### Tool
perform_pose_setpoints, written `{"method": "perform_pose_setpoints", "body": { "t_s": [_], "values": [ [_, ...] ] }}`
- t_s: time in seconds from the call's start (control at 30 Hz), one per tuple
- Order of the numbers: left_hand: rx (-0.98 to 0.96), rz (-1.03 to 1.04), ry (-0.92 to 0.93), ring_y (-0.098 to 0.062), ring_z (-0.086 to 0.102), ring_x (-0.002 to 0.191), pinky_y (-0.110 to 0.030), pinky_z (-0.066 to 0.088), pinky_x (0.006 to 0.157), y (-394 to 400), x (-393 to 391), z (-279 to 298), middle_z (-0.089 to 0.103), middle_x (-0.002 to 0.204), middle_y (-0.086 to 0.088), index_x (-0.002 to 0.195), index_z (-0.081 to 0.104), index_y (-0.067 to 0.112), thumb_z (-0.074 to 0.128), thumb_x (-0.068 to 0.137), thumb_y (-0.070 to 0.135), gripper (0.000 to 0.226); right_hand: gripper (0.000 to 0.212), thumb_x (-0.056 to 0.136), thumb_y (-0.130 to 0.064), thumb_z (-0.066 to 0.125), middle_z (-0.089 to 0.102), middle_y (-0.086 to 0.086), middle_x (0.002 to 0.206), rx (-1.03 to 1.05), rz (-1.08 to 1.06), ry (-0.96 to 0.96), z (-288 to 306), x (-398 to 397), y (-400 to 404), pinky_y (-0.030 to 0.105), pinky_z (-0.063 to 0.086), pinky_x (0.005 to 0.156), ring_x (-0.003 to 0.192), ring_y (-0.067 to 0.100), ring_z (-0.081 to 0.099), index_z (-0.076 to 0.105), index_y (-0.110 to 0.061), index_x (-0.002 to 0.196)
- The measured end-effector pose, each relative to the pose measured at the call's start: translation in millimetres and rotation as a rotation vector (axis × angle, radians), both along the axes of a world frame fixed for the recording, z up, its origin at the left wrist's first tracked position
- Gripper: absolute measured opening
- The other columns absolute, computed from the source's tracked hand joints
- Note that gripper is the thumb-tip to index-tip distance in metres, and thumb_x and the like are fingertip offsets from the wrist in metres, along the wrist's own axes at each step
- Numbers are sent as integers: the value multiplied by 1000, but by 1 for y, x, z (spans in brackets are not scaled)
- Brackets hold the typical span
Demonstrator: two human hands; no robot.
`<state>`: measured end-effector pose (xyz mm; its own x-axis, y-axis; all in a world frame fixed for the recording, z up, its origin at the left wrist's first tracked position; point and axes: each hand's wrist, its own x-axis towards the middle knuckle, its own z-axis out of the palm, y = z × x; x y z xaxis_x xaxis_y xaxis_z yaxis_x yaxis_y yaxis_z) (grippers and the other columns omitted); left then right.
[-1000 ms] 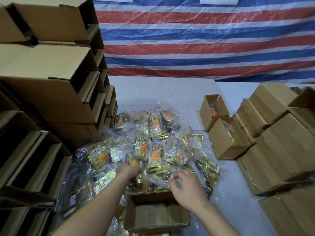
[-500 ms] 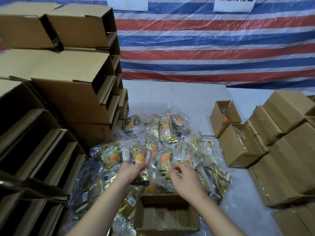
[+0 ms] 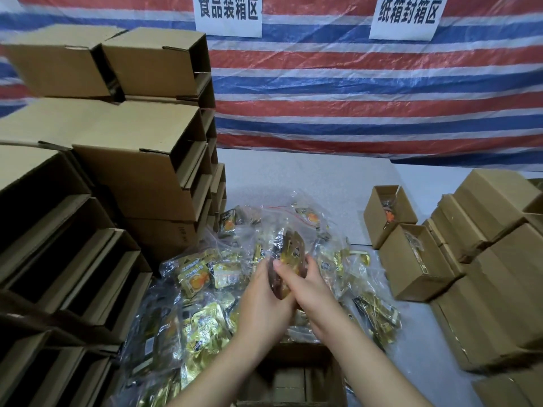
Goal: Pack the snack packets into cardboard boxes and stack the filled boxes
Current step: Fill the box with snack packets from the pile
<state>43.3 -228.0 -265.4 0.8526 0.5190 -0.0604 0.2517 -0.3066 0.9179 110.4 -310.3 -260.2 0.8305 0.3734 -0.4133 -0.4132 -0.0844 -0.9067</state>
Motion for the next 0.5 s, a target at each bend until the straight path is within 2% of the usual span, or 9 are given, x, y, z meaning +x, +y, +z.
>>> {"method": "perform_pose_setpoints", "body": {
  "t_s": [0.1,0.17,0.27,0.33,0.4,0.5],
  "values": [
    [77,-65,-81,2,64,97,-31,56,81,-8,-1,4,65,108,20,118,53,39,67,79,36,42,71,69,-34,89,76,-5,105,96,-65,-10,-7,0,-6,25,54,77,94,10,73,50,-29,128],
    [117,-142,-116,0,63,100,-32,55,84,-13,-1,5,64,111,19,120,51,42,66,80,35,44,72,70,-22,90,76,2,102,177,-122,-5,-10,2,-9,32,56,79,94,19,74,50,-21,130],
    [195,-294,-133,-3,60,108,-33,52,92,-16,0,6,62,117,19,127,52,35,68,81,36,49,67,61,-26,86,75,9,92,283,-186,76,-8,6,-20,33,59,69,85,25,75,58,-14,119],
    [225,-354,-109,4,52,118,-21,43,103,-12,0,8,54,127,27,139,46,35,64,80,51,64,53,65,-29,81,74,12,93,364,-166,176,-8,11,-33,36,60,66,81,26,74,64,-10,112],
    [138,-342,-70,17,45,119,-6,33,99,-3,-3,9,51,129,33,145,35,42,56,78,65,74,43,72,-32,76,72,18,101,421,-133,234,-8,15,-49,39,61,68,83,29,73,70,-7,106],
    [63,-293,-32,18,51,110,0,39,84,21,-10,-1,58,121,29,129,46,48,57,91,54,41,39,77,-38,72,73,20,106,470,-66,224,-8,22,-73,40,61,67,86,30,74,78,-7,100]
  ]
}}
